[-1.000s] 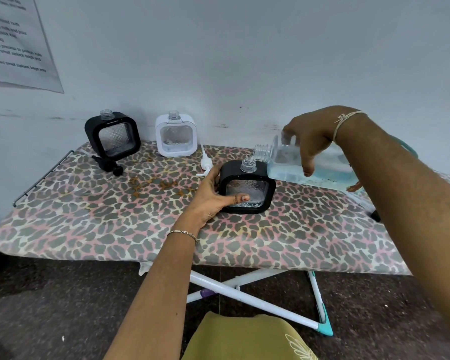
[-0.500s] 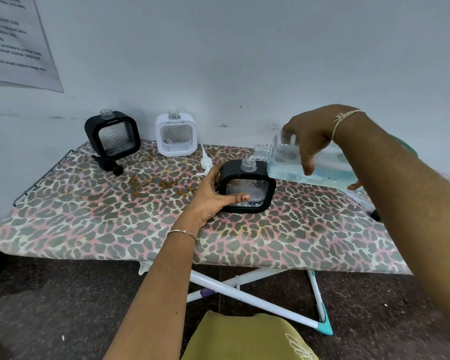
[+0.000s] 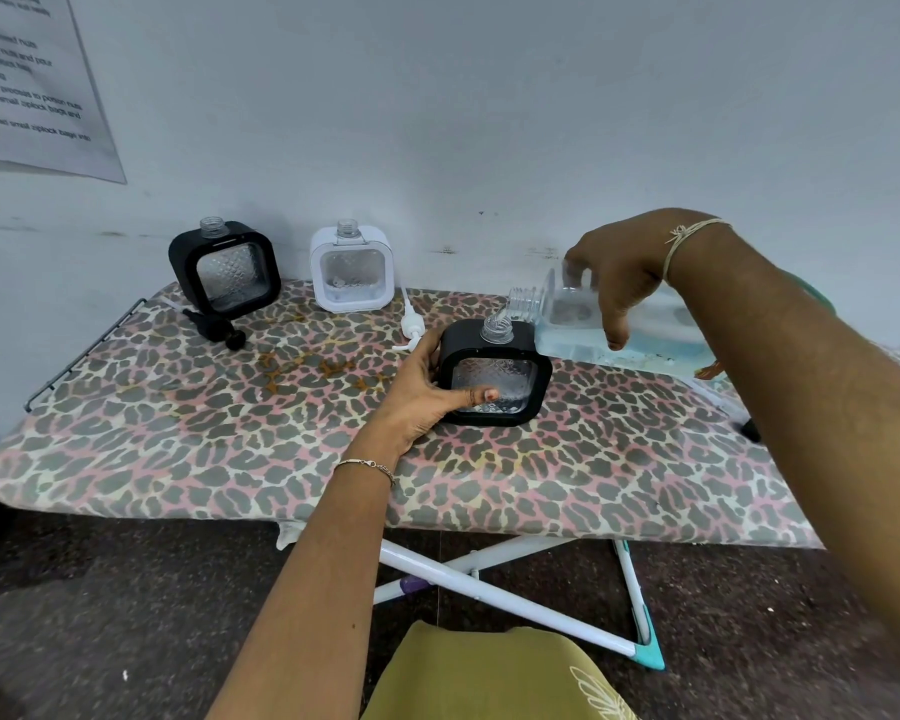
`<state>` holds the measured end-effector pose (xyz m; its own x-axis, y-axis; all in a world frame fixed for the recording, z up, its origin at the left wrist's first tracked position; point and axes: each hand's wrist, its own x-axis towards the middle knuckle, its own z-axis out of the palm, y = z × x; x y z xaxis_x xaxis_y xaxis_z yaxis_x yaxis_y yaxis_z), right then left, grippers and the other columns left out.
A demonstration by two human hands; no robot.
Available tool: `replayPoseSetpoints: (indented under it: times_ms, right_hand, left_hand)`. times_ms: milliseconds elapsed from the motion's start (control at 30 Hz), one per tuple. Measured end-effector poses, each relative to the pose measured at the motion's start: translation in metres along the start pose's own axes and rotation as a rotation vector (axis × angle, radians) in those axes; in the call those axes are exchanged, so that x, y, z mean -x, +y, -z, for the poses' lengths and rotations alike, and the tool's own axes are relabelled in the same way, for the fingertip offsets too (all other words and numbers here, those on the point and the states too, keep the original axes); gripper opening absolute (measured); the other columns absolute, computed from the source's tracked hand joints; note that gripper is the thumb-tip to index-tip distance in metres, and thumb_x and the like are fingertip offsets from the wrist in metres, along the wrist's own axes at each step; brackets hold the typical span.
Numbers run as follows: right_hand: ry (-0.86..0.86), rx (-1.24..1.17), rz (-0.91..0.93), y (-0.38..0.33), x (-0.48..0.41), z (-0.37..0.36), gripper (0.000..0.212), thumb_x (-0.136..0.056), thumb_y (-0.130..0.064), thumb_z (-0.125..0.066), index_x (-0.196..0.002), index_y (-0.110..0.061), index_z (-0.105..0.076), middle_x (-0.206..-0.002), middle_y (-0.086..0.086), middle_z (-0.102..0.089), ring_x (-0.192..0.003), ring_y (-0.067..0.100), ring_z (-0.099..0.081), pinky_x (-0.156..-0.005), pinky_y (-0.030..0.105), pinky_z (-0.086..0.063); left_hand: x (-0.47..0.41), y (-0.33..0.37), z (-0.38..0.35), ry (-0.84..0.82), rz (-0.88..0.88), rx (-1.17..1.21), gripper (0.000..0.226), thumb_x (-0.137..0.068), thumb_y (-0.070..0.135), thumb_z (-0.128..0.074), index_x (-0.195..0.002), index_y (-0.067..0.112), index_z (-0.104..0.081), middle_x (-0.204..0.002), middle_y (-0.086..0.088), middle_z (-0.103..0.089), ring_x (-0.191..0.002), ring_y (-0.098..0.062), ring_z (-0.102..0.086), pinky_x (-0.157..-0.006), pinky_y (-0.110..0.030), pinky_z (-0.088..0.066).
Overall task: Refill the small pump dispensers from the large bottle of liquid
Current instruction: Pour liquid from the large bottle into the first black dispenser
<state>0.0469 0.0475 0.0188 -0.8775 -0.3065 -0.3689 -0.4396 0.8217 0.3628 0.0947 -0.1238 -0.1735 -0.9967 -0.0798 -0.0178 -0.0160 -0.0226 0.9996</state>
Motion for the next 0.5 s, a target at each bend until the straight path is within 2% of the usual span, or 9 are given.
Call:
replayPoseSetpoints:
  times_ms: [100, 233, 400, 500]
  right_hand:
    - [0.002, 0.005, 0.000, -0.0002, 0.0001, 0.0002, 0.086, -0.064, -0.023, -0.087, -0.138, -0.018, -0.044, -0.134, 0.003, -0.051, -0.117, 0.027, -0.053, -0.091, 0.036, -0.046]
    - [0.010, 0.020, -0.001, -0.0012, 0.0002, 0.0001, 0.085, -0.064, -0.024, -0.087, -0.138, -0.019, -0.044, -0.135, 0.003, -0.051, -0.118, 0.027, -0.052, -0.091, 0.035, -0.045]
    - [0.001, 0.024, -0.004, -0.0016, 0.0008, 0.0009, 0.085, -0.064, -0.023, -0.087, -0.138, -0.019, -0.043, -0.135, 0.003, -0.051, -0.118, 0.027, -0.052, -0.092, 0.036, -0.046]
    - [-0.001, 0.022, -0.005, -0.0018, 0.0011, 0.0011, 0.085, -0.064, -0.023, -0.087, -0.138, -0.019, -0.044, -0.134, 0.003, -0.051, -0.118, 0.027, -0.053, -0.092, 0.036, -0.046]
  left_hand:
    - [-0.0008, -0.0006, 0.0005, 0.000, 0.002, 0.001, 0.097, -0.060, 0.003, -0.085, -0.143, 0.015, -0.035, -0.124, 0.008, -0.053, -0.123, -0.012, -0.049, -0.105, -0.028, -0.042]
    - [-0.0008, -0.0008, 0.0009, -0.009, -0.003, -0.004, 0.108, -0.049, 0.016, -0.089, -0.143, 0.015, -0.036, -0.134, 0.000, -0.053, -0.125, -0.014, -0.051, -0.106, -0.036, -0.043]
    - [-0.0003, -0.0002, 0.0003, -0.009, -0.017, 0.000, 0.106, -0.049, 0.016, -0.088, -0.142, 0.014, -0.037, -0.133, -0.001, -0.055, -0.123, -0.014, -0.052, -0.104, -0.034, -0.045]
    - [-0.0007, -0.0011, 0.0007, -0.009, -0.013, 0.000, 0.101, -0.054, 0.009, -0.087, -0.142, 0.013, -0.037, -0.131, 0.000, -0.055, -0.122, -0.012, -0.053, -0.101, -0.027, -0.046]
